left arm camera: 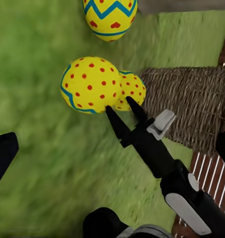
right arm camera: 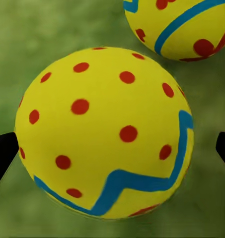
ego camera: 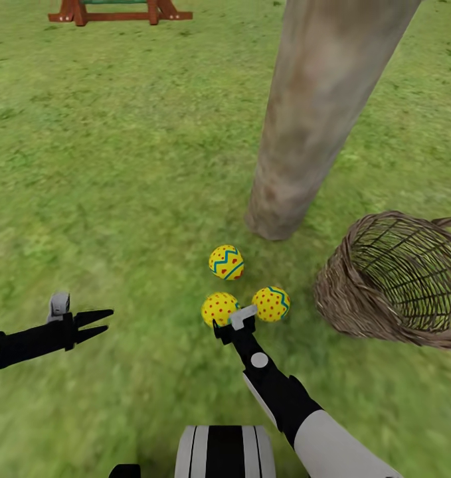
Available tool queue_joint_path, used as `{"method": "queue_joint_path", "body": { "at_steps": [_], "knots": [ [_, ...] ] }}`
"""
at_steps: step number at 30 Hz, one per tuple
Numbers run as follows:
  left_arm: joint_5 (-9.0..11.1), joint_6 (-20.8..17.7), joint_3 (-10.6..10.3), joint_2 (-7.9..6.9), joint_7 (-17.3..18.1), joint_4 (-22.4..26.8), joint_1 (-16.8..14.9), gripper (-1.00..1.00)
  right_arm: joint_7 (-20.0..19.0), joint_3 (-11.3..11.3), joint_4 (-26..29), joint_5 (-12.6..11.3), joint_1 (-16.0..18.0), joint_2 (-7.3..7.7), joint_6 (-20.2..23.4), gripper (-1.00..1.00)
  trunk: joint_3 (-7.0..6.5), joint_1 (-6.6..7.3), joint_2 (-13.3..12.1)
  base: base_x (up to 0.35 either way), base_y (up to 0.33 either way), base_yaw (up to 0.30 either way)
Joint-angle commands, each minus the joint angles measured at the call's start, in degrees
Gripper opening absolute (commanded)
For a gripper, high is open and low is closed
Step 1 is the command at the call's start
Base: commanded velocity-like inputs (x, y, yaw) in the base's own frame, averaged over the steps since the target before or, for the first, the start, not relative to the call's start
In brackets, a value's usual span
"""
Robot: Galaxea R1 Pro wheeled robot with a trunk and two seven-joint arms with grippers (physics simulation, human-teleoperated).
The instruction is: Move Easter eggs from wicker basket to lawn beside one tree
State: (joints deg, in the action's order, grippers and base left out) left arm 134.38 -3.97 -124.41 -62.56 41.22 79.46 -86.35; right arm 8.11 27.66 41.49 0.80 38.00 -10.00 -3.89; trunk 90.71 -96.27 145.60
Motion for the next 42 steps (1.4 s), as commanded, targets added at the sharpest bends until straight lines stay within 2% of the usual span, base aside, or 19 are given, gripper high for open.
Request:
{"method": "queue_joint_path", "body": {
  "at_steps": [1,9,17,20,21,22,24,32,33,35,39,42],
  "knots": [
    [0.6,-0.4,-0.9,0.00,0.3,0.1,-0.2,1.00,0.4,0.2,-0.1,0.1,0.1,0.00,-0.1,1.00,-0.19,0.03,0.0,0.000,0.000,0.000],
    [0.6,-0.5,-1.5,0.41,0.0,0.0,-0.2,1.00,0.4,0.2,0.0,0.0,0.1,0.00,-0.2,1.00,-1.96,0.24,-0.1,-0.018,0.000,0.000],
    [0.6,-0.2,-1.7,0.89,-0.2,0.3,-0.2,1.00,1.7,0.3,1.7,-0.2,0.1,0.00,0.5,1.00,-3.73,0.44,-0.2,-0.321,0.000,0.000],
    [0.6,-0.1,-1.8,2.64,-0.4,0.3,-0.2,1.00,3.5,0.2,2.2,-1.1,0.1,0.00,3.8,1.00,-4.40,0.52,-0.3,-0.341,0.000,0.000],
    [0.6,-0.1,-1.8,3.94,-1.7,0.3,-0.2,1.00,4.3,0.3,4.0,-2.6,0.1,0.00,5.9,1.00,-4.62,0.55,-0.3,-0.341,0.000,0.000],
    [0.6,-0.1,-1.8,4.33,-3.0,0.3,-0.2,1.00,4.5,0.3,5.2,-3.1,0.1,0.00,6.5,1.00,-4.84,0.57,-0.3,-0.341,0.000,0.000],
    [0.6,-0.1,-1.8,4.72,-4.5,0.3,-0.2,1.00,4.7,0.3,6.4,-3.4,0.1,0.00,7.0,1.00,-5.29,0.62,-0.3,-0.341,0.000,0.000],
    [0.6,-0.2,-1.8,4.80,-5.0,0.3,-0.2,1.00,4.9,0.2,8.9,-3.5,-0.2,0.00,7.6,1.00,-7.06,0.83,-0.4,-0.341,0.000,0.000],
    [0.6,-0.2,-1.9,5.48,-5.2,0.3,-0.2,1.00,4.9,0.4,9.2,-3.2,-2.1,0.00,7.0,1.00,-7.37,0.86,-0.4,-0.341,0.000,0.000],
    [0.6,-0.2,-3.4,5.92,-6.5,0.3,-0.2,1.00,5.0,0.3,10.6,-3.1,-2.6,0.00,6.9,1.00,-7.99,0.91,-0.5,-0.341,0.000,-0.026],
    [0.6,-0.2,-3.6,6.05,-7.3,0.3,-0.2,1.00,5.2,0.3,10.9,-3.1,-2.7,0.00,7.0,1.00,-9.19,1.01,-0.5,-0.320,0.000,-0.067],
    [0.6,-0.2,-3.7,6.92,-7.4,0.1,-0.2,1.00,5.3,0.3,10.9,-3.1,-2.7,0.00,7.0,1.00,-9.90,1.09,-0.5,-0.082,0.000,-0.014]
  ]
}}
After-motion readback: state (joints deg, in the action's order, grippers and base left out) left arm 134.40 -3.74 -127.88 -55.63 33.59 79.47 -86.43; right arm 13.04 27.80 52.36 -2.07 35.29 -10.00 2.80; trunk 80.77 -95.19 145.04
